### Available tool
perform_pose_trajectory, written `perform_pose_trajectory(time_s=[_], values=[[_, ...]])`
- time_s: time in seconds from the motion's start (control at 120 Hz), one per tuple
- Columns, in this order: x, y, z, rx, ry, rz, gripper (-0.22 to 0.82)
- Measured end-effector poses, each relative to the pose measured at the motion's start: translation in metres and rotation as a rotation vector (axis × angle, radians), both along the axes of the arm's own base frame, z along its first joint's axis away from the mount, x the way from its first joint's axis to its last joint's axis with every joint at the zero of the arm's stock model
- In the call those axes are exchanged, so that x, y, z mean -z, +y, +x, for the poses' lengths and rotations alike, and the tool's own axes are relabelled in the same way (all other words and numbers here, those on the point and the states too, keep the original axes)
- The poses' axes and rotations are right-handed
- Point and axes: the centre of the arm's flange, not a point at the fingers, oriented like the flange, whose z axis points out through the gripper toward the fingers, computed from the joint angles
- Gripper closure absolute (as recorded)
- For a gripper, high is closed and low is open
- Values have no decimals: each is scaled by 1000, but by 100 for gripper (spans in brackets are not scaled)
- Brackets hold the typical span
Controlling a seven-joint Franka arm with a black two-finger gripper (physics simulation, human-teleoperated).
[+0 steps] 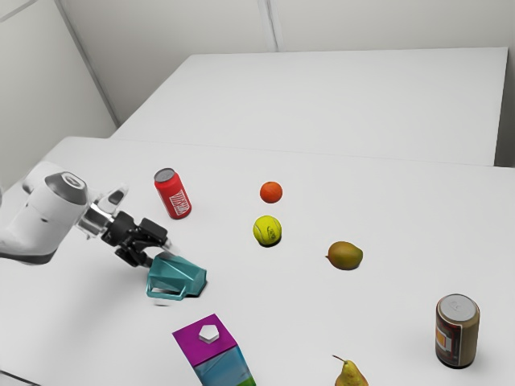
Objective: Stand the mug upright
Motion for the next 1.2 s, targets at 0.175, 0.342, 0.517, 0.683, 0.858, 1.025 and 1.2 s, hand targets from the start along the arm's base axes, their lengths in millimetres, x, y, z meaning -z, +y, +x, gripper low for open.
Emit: perform_pose_trajectory(time_s=[0.175, 0.342, 0.517, 0.683, 0.858, 1.025, 1.2], values=[[0, -7, -1, 44, -24, -35, 1], [0, -12, -1, 78, -48, -45, 10], [-1, -15, 0, 104, -71, -50, 23], [-1, -18, 1, 120, -88, -52, 35], [-2, -19, 2, 134, -104, -51, 50], [-4, -20, 3, 141, -120, -50, 64], [-15, -26, 9, 145, -161, -38, 71]])
